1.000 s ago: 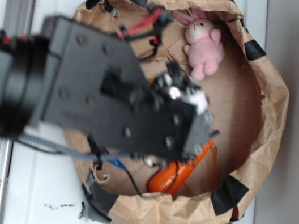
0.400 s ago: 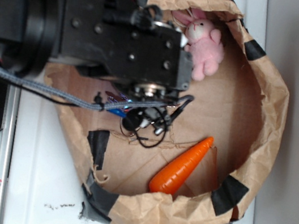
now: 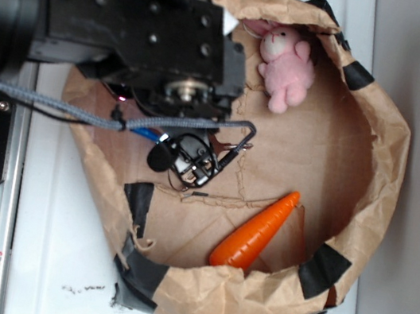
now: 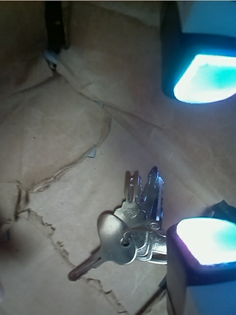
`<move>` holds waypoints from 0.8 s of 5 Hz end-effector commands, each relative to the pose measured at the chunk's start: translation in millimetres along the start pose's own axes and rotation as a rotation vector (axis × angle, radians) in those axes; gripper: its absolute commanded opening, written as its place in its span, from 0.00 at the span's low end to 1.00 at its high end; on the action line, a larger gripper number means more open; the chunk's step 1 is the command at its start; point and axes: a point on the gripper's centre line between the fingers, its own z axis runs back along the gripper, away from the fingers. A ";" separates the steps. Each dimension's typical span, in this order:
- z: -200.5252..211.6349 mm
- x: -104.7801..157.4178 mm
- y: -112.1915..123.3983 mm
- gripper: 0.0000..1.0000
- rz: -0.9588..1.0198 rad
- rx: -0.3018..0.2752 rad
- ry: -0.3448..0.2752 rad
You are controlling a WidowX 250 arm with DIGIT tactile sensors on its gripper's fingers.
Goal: Grab the silver keys.
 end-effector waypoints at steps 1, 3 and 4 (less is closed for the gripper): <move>4.2 7.3 2.1 1.00 0.022 -0.158 -0.043; 1.5 -3.0 -16.0 1.00 -0.014 -0.261 -0.001; -0.5 -3.1 -24.0 1.00 0.001 -0.263 -0.003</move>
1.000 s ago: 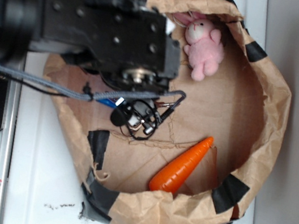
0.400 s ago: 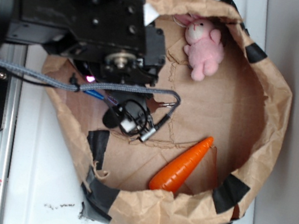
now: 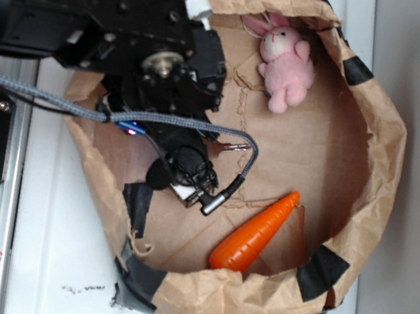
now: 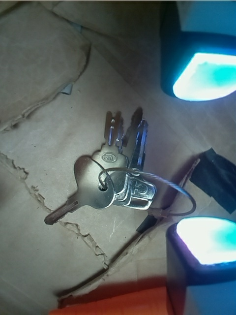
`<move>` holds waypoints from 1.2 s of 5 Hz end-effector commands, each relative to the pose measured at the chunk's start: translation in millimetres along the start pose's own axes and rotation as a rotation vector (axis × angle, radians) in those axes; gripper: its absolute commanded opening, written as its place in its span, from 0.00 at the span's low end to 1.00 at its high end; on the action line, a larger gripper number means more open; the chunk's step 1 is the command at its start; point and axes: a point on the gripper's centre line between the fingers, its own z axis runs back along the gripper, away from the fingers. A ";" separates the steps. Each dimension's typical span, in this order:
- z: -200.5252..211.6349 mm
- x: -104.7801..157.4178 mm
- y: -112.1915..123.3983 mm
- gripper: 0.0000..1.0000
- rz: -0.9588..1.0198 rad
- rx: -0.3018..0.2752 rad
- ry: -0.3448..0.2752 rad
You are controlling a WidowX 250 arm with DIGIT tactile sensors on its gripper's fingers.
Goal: Grab the silver keys.
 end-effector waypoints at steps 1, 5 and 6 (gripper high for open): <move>0.7 7.0 -7.4 1.00 0.009 -0.019 -0.047; -12.9 11.5 -26.9 1.00 0.030 -0.002 -0.066; -15.7 11.7 -29.0 1.00 -0.005 0.019 -0.080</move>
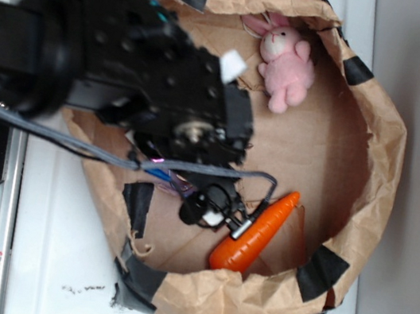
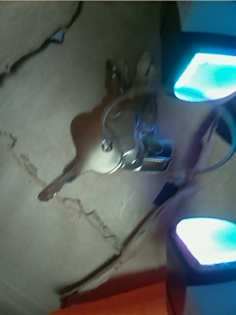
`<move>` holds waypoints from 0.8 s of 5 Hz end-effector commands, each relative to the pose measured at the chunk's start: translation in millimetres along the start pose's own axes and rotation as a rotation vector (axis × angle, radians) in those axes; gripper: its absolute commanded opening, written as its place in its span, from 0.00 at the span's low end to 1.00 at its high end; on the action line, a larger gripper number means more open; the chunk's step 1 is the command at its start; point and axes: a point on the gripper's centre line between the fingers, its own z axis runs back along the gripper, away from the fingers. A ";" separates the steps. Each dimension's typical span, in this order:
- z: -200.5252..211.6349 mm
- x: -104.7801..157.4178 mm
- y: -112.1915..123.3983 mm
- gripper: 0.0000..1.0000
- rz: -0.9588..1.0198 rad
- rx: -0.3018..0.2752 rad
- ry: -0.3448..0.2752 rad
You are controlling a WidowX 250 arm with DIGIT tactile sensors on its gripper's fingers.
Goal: Grab the silver keys.
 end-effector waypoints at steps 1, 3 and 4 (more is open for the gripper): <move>6.8 8.1 -2.1 1.00 -0.043 -0.004 -0.046; 2.0 9.7 -1.2 0.65 -0.039 0.004 -0.059; 3.5 9.1 -0.6 0.00 -0.032 0.007 -0.059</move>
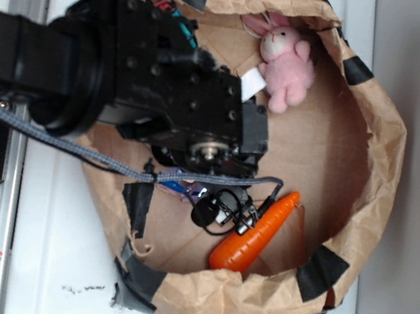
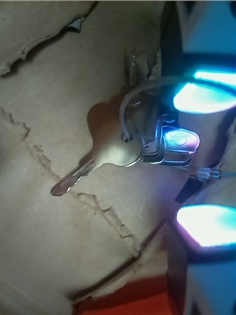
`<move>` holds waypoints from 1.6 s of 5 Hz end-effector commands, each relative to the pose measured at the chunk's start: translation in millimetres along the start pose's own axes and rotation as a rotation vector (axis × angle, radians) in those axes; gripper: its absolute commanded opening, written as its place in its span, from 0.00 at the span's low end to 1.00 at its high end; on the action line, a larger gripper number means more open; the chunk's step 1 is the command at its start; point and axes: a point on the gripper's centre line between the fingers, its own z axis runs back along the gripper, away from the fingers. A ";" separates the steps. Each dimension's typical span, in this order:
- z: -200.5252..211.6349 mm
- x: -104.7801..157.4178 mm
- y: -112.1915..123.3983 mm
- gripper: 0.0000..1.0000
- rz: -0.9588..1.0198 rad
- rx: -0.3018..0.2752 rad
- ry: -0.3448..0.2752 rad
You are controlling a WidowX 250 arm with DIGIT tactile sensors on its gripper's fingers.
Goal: Grab the silver keys.
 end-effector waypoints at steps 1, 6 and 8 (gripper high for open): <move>13.3 3.8 6.3 0.00 -0.031 -0.021 -0.017; 47.8 13.5 5.6 0.00 0.086 0.130 -0.080; 144.4 23.4 18.5 0.00 0.208 -0.066 0.050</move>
